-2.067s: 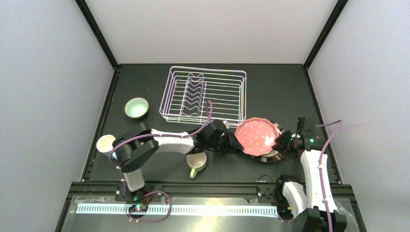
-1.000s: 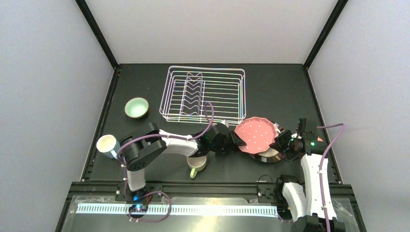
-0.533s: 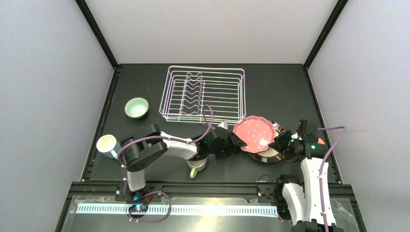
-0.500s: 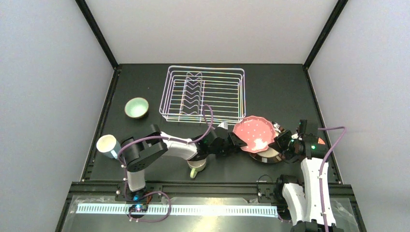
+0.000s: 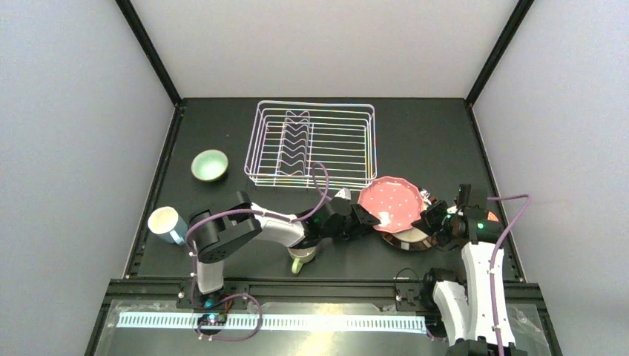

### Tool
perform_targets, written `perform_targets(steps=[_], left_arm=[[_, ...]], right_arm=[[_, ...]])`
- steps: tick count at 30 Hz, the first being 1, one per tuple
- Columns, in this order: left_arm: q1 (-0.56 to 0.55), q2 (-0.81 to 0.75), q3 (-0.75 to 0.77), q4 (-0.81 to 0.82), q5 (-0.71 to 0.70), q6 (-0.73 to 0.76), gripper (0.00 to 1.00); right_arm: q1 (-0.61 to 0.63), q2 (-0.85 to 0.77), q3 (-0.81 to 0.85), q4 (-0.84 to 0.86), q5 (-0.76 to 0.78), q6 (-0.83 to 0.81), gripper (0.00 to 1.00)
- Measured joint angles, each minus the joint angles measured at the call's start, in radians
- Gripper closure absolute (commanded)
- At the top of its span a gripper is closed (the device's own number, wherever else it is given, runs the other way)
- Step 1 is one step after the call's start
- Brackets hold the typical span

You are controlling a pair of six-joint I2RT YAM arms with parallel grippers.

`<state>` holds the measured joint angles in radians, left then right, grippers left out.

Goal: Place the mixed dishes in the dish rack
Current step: Grab the plate from the center of the board.

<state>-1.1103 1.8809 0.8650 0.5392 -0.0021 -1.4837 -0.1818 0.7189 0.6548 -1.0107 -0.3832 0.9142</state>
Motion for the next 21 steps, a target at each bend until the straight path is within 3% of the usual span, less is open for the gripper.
perform_targets(steps=[3, 10, 21], left_arm=[[-0.003, 0.005, 0.0, 0.0, -0.002, -0.002, 0.02], [-0.008, 0.014, 0.0, 0.0, -0.007, -0.002, 0.02], [-0.008, 0.02, 0.003, -0.002, -0.039, -0.002, 0.02]], right_arm=[[0.0, 0.007, 0.0, 0.0, 0.008, -0.014, 1.0], [0.0, 0.04, 0.026, -0.007, 0.042, -0.056, 0.73], [0.0, 0.055, 0.072, -0.008, 0.067, -0.095, 0.7]])
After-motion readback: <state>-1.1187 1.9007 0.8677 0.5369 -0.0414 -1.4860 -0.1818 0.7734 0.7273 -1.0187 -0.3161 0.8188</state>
